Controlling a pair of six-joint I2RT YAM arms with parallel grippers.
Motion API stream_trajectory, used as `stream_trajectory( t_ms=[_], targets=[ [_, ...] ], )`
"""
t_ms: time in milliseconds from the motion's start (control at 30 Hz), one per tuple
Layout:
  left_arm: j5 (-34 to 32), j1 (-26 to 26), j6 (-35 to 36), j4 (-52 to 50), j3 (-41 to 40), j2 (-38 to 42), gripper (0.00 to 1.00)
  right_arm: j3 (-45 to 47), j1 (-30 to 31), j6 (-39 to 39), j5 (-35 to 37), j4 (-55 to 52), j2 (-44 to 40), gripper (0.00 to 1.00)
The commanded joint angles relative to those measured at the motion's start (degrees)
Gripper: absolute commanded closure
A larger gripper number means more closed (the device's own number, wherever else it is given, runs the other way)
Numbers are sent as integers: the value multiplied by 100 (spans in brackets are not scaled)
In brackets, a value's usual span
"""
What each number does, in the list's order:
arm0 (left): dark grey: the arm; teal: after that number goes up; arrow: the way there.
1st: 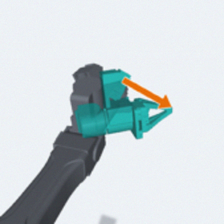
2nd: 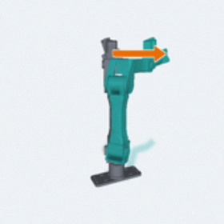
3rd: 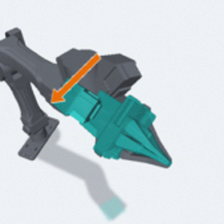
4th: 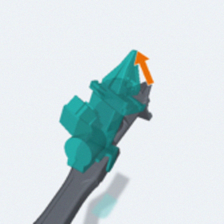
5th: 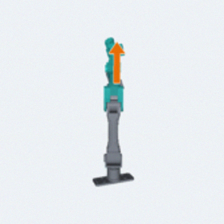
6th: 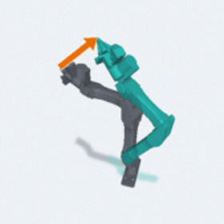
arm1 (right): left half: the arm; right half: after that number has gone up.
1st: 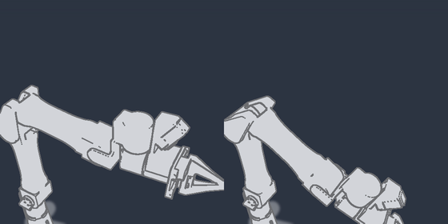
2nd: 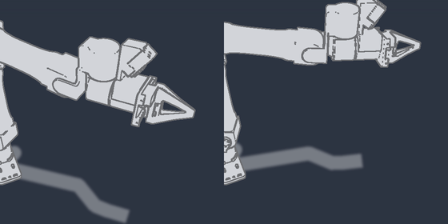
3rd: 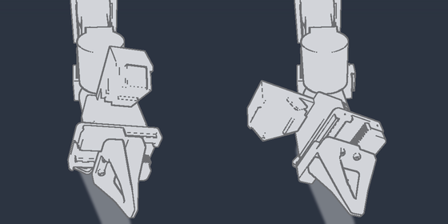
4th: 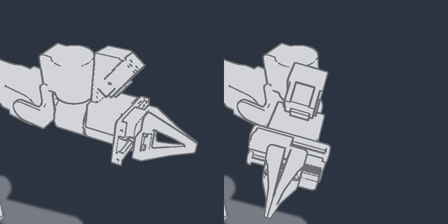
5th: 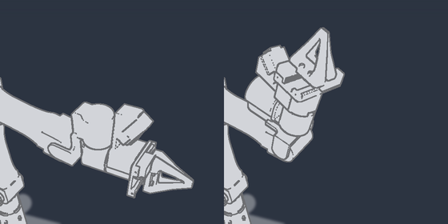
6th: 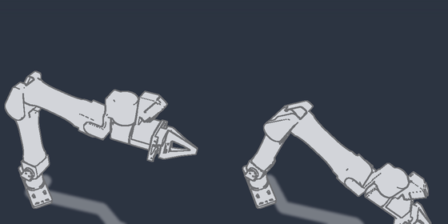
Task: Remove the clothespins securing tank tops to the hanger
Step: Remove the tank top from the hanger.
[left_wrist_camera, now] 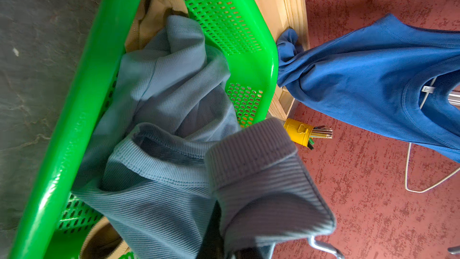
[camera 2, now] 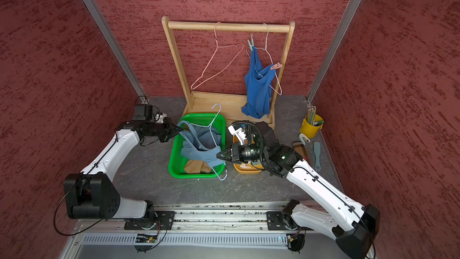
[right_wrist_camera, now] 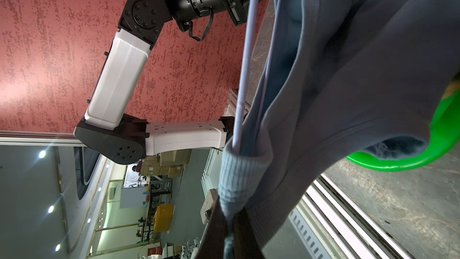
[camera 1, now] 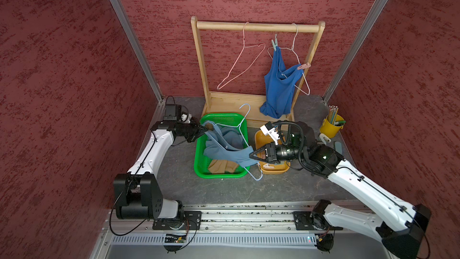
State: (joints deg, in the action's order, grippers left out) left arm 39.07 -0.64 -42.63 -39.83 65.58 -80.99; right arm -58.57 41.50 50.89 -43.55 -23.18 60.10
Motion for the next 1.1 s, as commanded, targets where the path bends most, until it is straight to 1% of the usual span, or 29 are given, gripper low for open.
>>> stream_trajectory(
  t_ms=[0,133,233,333,433,533,567,600,633,667,700,733,800,833,867,967,1067],
  targets=[
    [-622,-236,254,251,83,-109,100,-470,52,-66,-609,-161,-276,100],
    [-471,-295,373,81,192,-179,100,-639,56,-132,-619,-279,-244,100],
    [-501,-301,665,-320,367,-236,100,-784,52,-140,-576,-369,-276,100],
    [-466,-510,671,-291,285,-125,100,-848,52,-98,-653,-633,-394,100],
    [-381,-647,702,-395,444,-88,100,-840,52,-388,-656,-1227,-395,100],
    [-494,-586,850,-674,689,-50,100,-901,57,-722,-544,-1657,-250,100],
    [-519,-550,865,-715,697,-20,99,-931,52,-762,-521,-1673,-192,100],
    [-545,-506,866,-730,667,11,89,-966,54,-784,-506,-1637,-121,100],
    [-553,-451,853,-690,592,45,82,-1004,52,-783,-498,-1555,-67,100],
    [-553,-410,845,-663,526,56,81,-1034,52,-766,-487,-1473,-28,100],
    [-564,-369,842,-636,434,57,81,-1083,52,-767,-487,-1386,13,100],
    [-559,-334,845,-611,351,57,85,-1114,52,-755,-496,-1326,51,100],
    [-589,-306,790,-526,198,81,88,-1165,52,-765,-497,-1278,90,100],
    [-612,-286,769,-480,138,106,93,-1155,52,-757,-497,-1233,99,100],
    [-633,-257,764,-457,111,110,100,-1129,52,-725,-509,-1178,99,100],
    [-699,-191,824,-452,100,9,100,-1043,61,-633,-572,-1049,42,100],
    [-802,-274,916,-395,235,-207,100,-1035,86,-524,-694,-1047,-51,100]
  ],
)
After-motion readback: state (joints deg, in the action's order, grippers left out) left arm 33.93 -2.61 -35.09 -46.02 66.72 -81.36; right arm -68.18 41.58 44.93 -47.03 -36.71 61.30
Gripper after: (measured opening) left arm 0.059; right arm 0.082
